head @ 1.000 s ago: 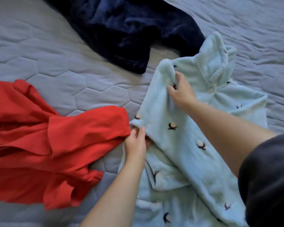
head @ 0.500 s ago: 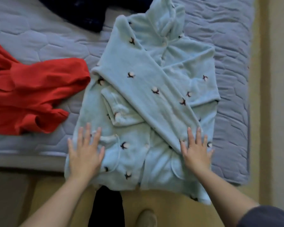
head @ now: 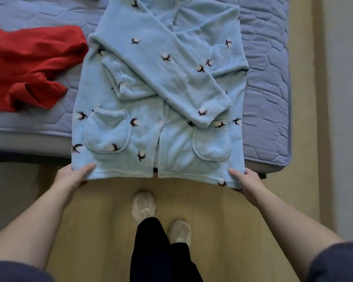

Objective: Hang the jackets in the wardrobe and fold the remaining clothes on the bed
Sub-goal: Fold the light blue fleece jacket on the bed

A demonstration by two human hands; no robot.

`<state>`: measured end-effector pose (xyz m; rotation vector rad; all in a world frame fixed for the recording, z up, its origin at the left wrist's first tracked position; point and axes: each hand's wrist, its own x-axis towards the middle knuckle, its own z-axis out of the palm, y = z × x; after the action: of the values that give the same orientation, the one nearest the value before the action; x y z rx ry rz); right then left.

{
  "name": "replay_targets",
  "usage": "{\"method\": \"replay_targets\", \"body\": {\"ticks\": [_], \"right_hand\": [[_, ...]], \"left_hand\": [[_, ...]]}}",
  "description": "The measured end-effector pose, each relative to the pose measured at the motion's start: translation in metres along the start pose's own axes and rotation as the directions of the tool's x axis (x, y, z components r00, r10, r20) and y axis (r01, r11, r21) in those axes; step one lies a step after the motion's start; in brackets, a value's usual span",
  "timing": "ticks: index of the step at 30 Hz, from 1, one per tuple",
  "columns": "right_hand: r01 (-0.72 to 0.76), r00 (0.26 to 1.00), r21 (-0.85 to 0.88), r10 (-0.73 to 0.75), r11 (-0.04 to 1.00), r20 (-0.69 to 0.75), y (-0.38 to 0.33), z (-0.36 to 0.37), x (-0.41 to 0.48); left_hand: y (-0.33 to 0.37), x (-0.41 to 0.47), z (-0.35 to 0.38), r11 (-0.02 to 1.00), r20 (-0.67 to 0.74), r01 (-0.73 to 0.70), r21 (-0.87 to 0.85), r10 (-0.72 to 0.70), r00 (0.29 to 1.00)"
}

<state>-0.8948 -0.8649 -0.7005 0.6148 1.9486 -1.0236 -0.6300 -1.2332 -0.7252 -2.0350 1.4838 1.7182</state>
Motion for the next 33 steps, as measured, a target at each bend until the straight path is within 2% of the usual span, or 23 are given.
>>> {"method": "replay_targets", "body": {"ticks": [4, 7, 8, 9, 10, 12, 13, 14, 16, 18, 24, 25, 27, 28, 29, 31, 33], "right_hand": [[0.041, 0.999, 0.146, -0.039, 0.989, -0.016, 0.012, -0.003, -0.014], [0.003, 0.992, 0.111, -0.017, 0.994, 0.124, 0.014, 0.002, -0.021], [-0.009, 0.985, 0.130, -0.013, 0.991, 0.172, 0.012, 0.004, -0.022], [-0.022, 0.982, 0.220, -0.021, 0.975, 0.188, 0.010, 0.006, -0.021], [-0.041, 0.985, 0.384, -0.026, 0.922, 0.168, 0.008, 0.006, -0.019], [-0.033, 0.998, 0.698, -0.019, 0.715, 0.067, 0.007, 0.001, -0.014], [-0.002, 1.000, 0.765, -0.006, 0.644, 0.008, 0.009, -0.003, -0.011], [0.021, 0.999, 0.784, 0.009, 0.621, -0.034, 0.011, -0.006, -0.011], [0.020, 0.998, 0.770, 0.037, 0.637, -0.056, 0.019, -0.005, -0.009], [-0.022, 0.998, 0.754, 0.059, 0.657, -0.023, 0.025, 0.001, -0.008], [-0.026, 0.996, 0.719, 0.080, 0.695, -0.041, 0.040, 0.009, -0.015], [-0.044, 0.995, 0.681, 0.090, 0.731, -0.033, 0.044, 0.010, -0.018], [-0.112, 0.991, 0.547, 0.132, 0.830, 0.002, 0.052, 0.018, -0.024], [-0.152, 0.988, 0.482, 0.148, 0.863, 0.045, 0.056, 0.026, -0.027], [-0.184, 0.982, 0.442, 0.149, 0.878, 0.113, 0.058, 0.036, -0.030], [-0.212, 0.959, 0.431, 0.102, 0.877, 0.264, 0.057, 0.062, -0.035], [-0.207, 0.950, 0.494, 0.053, 0.845, 0.307, 0.048, 0.087, -0.035]], "left_hand": [[-0.007, -0.010, -0.017, 0.925, 0.041, 0.023, -0.380, -0.008, 0.999], [-0.004, -0.016, -0.017, 0.856, 0.104, 0.030, -0.516, 0.028, 0.994], [-0.004, -0.016, -0.015, 0.840, 0.112, 0.036, -0.542, 0.030, 0.993], [-0.004, -0.017, -0.014, 0.826, 0.106, 0.040, -0.563, 0.024, 0.994], [-0.004, -0.017, -0.012, 0.811, 0.091, 0.039, -0.583, 0.018, 0.996], [-0.006, -0.015, -0.012, 0.776, 0.032, 0.021, -0.631, -0.001, 1.000], [-0.006, -0.014, -0.011, 0.758, -0.006, 0.009, -0.652, -0.017, 1.000], [-0.006, -0.013, -0.010, 0.743, -0.040, -0.003, -0.669, -0.032, 0.999], [-0.004, -0.011, -0.004, 0.714, -0.056, 0.004, -0.701, -0.060, 0.997], [-0.003, -0.011, 0.006, 0.680, 0.026, 0.059, -0.731, -0.058, 0.998], [-0.023, -0.026, 0.021, 0.728, 0.191, 0.192, -0.658, -0.085, 0.978], [-0.025, -0.031, 0.025, 0.772, 0.231, 0.233, -0.591, -0.115, 0.966], [-0.026, -0.042, 0.040, 0.906, 0.300, 0.298, -0.301, -0.207, 0.931], [-0.026, -0.047, 0.053, 0.940, 0.315, 0.292, -0.178, -0.227, 0.922], [-0.025, -0.050, 0.066, 0.952, 0.318, 0.266, -0.149, -0.209, 0.925], [-0.021, -0.051, 0.093, 0.941, 0.269, 0.206, -0.270, -0.131, 0.954], [-0.016, -0.050, 0.115, 0.887, 0.215, 0.233, -0.399, -0.157, 0.964]]}}
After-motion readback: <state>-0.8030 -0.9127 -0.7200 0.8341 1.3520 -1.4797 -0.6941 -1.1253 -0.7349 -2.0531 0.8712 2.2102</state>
